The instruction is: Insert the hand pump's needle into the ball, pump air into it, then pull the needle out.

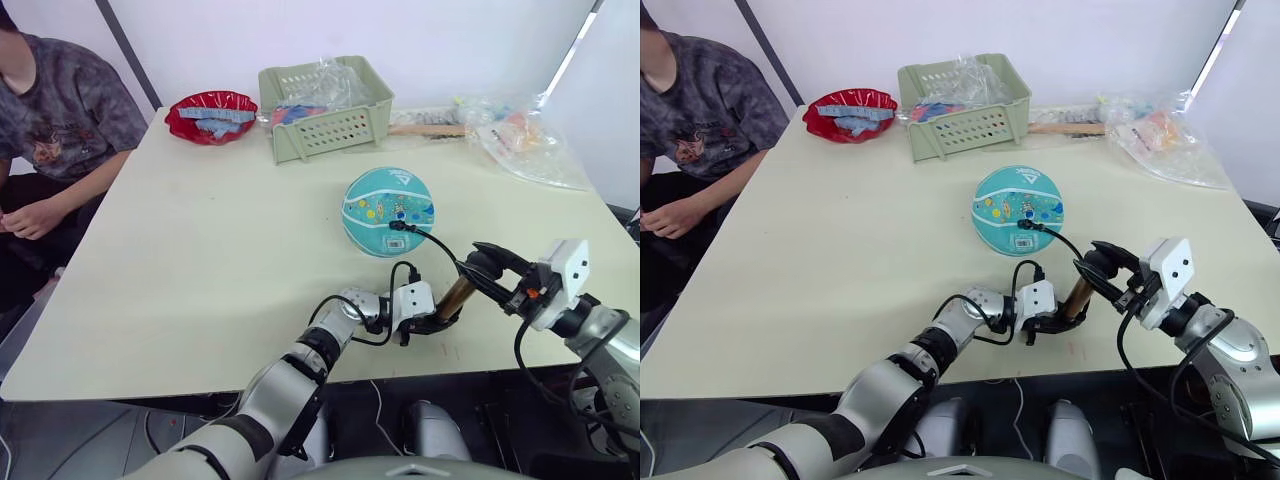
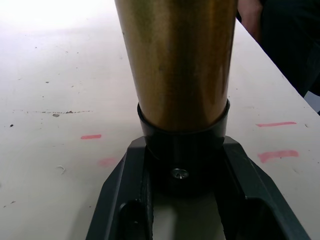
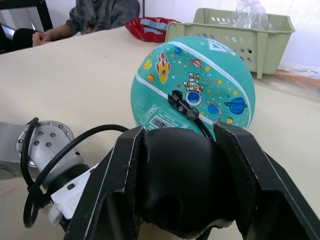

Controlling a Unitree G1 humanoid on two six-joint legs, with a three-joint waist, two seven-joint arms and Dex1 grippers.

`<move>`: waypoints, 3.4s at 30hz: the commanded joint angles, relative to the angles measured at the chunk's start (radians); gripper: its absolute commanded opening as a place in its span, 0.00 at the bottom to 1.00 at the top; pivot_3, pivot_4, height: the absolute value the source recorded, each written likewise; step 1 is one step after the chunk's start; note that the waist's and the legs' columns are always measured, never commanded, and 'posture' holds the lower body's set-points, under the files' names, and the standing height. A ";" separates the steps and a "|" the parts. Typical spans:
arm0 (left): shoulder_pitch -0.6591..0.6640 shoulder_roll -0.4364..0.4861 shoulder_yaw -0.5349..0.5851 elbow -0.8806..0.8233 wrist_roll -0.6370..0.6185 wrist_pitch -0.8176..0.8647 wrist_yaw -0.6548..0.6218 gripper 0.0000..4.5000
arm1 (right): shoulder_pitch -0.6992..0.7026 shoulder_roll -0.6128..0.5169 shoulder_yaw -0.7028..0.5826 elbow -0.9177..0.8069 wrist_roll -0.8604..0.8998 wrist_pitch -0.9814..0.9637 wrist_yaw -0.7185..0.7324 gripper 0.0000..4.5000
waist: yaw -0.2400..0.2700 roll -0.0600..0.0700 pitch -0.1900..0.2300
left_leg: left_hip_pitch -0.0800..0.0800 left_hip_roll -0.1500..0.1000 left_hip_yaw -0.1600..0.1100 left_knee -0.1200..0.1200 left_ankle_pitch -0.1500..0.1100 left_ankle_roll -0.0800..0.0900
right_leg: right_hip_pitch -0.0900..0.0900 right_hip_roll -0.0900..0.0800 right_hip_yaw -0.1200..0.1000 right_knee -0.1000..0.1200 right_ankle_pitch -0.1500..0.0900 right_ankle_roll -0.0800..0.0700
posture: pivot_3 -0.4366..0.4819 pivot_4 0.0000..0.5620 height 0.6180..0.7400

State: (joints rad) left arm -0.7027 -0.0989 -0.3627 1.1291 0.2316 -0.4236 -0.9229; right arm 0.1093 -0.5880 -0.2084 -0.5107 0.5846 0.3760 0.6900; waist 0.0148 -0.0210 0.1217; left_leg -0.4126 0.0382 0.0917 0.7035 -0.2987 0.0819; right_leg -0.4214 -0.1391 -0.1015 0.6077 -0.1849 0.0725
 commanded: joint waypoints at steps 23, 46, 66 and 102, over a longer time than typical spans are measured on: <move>0.030 -0.002 -0.039 0.034 0.030 0.020 -0.019 0.25 | -0.369 -0.371 -0.485 0.032 0.714 0.398 -0.109 0.36 | 0.008 0.010 0.015 | -0.004 -0.002 0.002 0.000 0.000 0.000 | -0.002 -0.001 0.001 0.000 0.000 0.000 | 0.48 0.27 1.00; 0.034 -0.003 -0.040 0.040 0.039 0.020 -0.010 0.25 | 0.002 -0.054 -0.059 -0.042 0.241 0.159 -0.057 0.36 | -0.003 -0.002 -0.002 | 0.002 0.001 0.000 0.000 0.000 0.000 | 0.003 0.001 0.000 0.000 0.000 0.000 | 0.48 0.27 1.00; 0.029 -0.005 -0.035 0.048 0.039 0.024 -0.004 0.25 | 0.049 -0.001 0.004 -0.061 0.153 0.096 -0.025 0.36 | 0.000 0.005 -0.002 | 0.000 0.002 -0.016 0.000 0.000 -0.001 | 0.007 0.003 -0.015 0.001 -0.005 -0.008 | 0.48 0.27 1.00; 0.026 -0.004 -0.039 0.055 0.045 0.019 -0.007 0.25 | -0.138 -0.272 -0.354 -0.072 0.586 0.334 -0.105 0.36 | 0.014 0.014 0.012 | -0.003 -0.001 -0.020 0.000 0.000 -0.001 | 0.009 0.000 -0.020 0.001 -0.003 -0.004 | 0.48 0.27 1.00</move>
State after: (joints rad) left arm -0.7036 -0.1115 -0.3651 1.1294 0.2352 -0.4282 -0.9288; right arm -0.0618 -0.8729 -0.6074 -0.5530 1.2011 0.7098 0.5595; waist 0.0288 -0.0065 0.1341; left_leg -0.4151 0.0371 0.0719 0.7035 -0.2988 0.0810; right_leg -0.4118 -0.1385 -0.1215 0.6086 -0.1882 0.0683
